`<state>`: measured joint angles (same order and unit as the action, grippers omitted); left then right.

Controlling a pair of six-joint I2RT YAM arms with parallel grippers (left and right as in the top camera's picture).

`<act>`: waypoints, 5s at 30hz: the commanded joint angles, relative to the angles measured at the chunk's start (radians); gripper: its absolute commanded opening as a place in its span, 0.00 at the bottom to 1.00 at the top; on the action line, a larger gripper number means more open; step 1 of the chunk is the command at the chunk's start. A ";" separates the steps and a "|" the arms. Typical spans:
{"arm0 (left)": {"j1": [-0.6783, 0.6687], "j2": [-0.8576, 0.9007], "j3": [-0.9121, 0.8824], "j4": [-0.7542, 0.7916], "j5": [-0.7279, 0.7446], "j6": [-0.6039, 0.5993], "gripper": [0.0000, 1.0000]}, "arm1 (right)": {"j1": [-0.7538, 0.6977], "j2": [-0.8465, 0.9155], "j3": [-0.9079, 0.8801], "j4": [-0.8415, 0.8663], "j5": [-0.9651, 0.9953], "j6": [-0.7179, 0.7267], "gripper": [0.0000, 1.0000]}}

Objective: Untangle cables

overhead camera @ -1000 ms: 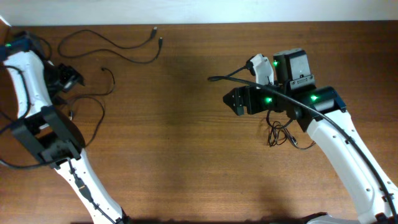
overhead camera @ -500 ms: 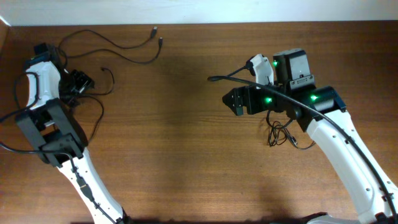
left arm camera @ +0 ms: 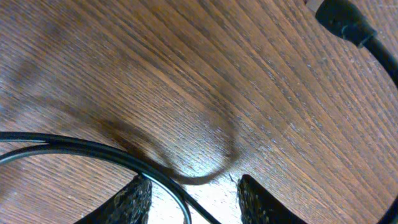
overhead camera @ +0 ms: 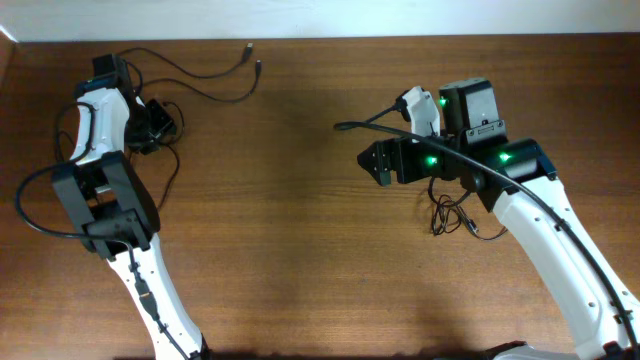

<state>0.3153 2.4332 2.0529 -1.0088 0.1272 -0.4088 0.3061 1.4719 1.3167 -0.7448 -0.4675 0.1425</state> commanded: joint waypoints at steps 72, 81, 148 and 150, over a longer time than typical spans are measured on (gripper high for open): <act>-0.531 -0.094 0.121 -0.201 0.156 0.512 0.99 | -0.006 0.064 0.010 -0.191 0.152 0.330 0.98; -0.651 -0.094 0.120 -0.190 0.107 0.512 0.99 | -0.006 -0.020 -0.001 -0.489 0.528 0.364 0.99; -0.734 -0.093 0.102 -0.317 0.715 0.367 0.70 | -0.106 -0.061 0.063 -0.107 -0.386 0.443 0.04; -0.735 -0.093 0.102 -0.322 0.715 0.367 0.54 | -0.106 -0.061 0.063 -0.084 -0.386 0.443 0.04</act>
<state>-0.4225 2.3730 2.1612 -1.3239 0.8185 -0.0280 0.2016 1.4090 1.3743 -0.8436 -0.8055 0.5739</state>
